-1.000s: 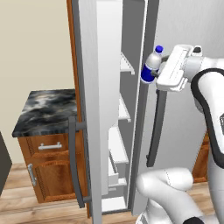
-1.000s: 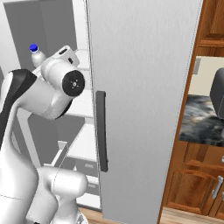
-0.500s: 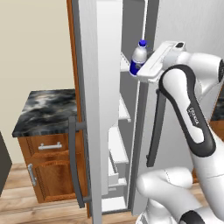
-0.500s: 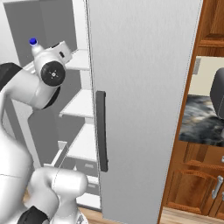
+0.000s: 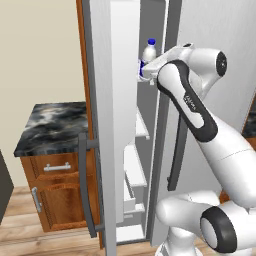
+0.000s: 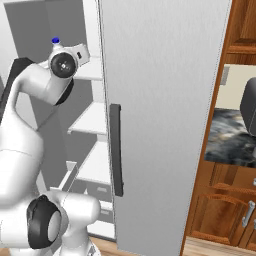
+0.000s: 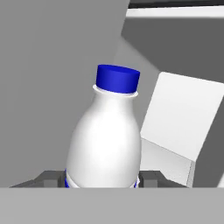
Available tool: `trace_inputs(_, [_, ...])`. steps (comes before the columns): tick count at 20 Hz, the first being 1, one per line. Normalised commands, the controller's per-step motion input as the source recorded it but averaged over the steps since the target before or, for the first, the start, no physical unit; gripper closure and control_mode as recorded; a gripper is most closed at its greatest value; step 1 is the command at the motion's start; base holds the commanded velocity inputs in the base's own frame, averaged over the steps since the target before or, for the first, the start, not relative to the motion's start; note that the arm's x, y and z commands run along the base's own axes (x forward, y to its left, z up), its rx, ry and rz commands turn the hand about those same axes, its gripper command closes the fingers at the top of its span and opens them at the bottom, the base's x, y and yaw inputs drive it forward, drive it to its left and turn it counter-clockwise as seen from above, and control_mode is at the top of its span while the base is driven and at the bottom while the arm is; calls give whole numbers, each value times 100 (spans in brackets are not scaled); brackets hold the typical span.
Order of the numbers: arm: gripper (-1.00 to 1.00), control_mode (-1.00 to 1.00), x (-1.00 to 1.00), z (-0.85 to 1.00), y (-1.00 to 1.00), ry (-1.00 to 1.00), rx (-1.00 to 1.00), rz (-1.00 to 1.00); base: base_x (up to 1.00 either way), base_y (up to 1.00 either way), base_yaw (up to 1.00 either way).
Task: Take the bottled waters from the counter and place them in the freezer to freeze. Close the freezer door after placing the bottles.
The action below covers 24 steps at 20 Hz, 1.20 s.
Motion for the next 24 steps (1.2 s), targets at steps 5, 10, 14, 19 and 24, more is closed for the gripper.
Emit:
trace_inputs(5, [100,-100,80,0,0,15,2,-10,0,0,0])
trace_inputs(10, [100,-100,72,-5,0,7,0,-6,0,0,0])
trace_inputs(14, [100,-100,59,-20,0,3,0,-2,0,0,0])
trace_inputs(19, [100,-100,44,-28,4,0,0,0,0,0,0])
trace_inputs(24, [100,-100,55,-21,6,0,-1,0,0,0,0])
